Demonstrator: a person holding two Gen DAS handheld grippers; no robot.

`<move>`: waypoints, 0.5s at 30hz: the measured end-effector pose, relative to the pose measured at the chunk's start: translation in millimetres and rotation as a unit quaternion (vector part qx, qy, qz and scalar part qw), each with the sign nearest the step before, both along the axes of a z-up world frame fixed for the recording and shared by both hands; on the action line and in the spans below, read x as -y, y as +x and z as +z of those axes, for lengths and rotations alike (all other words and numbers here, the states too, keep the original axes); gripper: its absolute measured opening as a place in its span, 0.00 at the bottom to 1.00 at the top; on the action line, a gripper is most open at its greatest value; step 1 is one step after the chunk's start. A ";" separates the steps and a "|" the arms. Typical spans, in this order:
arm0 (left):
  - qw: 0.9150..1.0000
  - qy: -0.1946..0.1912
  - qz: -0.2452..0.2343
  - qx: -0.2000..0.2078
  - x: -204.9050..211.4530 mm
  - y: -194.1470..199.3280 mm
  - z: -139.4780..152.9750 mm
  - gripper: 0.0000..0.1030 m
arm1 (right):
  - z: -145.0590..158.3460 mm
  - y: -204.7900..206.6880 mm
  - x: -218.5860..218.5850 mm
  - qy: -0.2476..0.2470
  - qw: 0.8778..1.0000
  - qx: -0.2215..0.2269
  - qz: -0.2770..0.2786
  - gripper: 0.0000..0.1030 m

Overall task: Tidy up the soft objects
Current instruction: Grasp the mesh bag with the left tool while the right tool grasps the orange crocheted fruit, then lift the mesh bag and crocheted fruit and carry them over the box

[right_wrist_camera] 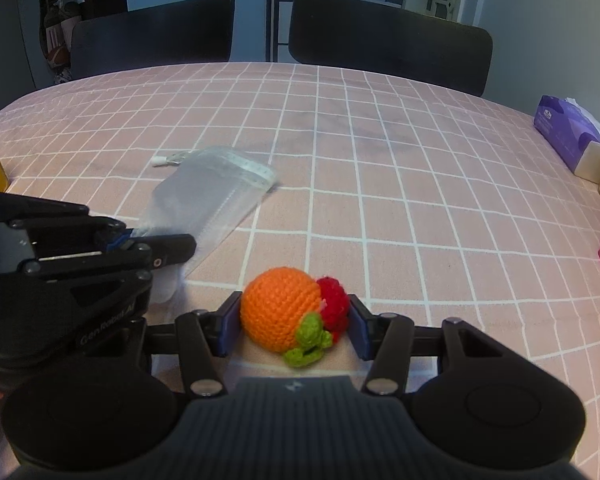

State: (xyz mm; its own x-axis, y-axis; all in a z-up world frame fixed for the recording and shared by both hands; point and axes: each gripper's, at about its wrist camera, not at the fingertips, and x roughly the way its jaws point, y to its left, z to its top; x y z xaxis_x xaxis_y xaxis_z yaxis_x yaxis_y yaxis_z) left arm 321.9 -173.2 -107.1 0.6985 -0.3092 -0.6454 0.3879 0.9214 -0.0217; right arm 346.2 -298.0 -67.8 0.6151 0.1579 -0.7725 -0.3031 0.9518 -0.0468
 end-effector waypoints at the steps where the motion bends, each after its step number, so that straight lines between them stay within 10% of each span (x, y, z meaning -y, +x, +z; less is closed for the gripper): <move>1: 1.000 0.003 0.005 0.001 -0.3 -4.1 0.4 0.02 | 0.9 -2.4 -1.2 -0.002 1.000 -0.001 0.001 0.51; 15: 0.998 -0.053 0.013 0.033 -28.9 -95.0 46.0 0.02 | 30.8 -66.2 -16.3 -0.017 0.997 -0.069 -0.007 0.51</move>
State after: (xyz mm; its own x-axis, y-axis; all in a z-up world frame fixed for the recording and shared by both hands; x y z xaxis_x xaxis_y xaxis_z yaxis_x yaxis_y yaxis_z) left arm 226.9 -144.4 -61.2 0.7466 -0.3554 -0.5624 0.3682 0.9248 -0.0957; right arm 279.9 -281.7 -37.0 0.5037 0.1223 -0.8552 -0.2958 0.9545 -0.0377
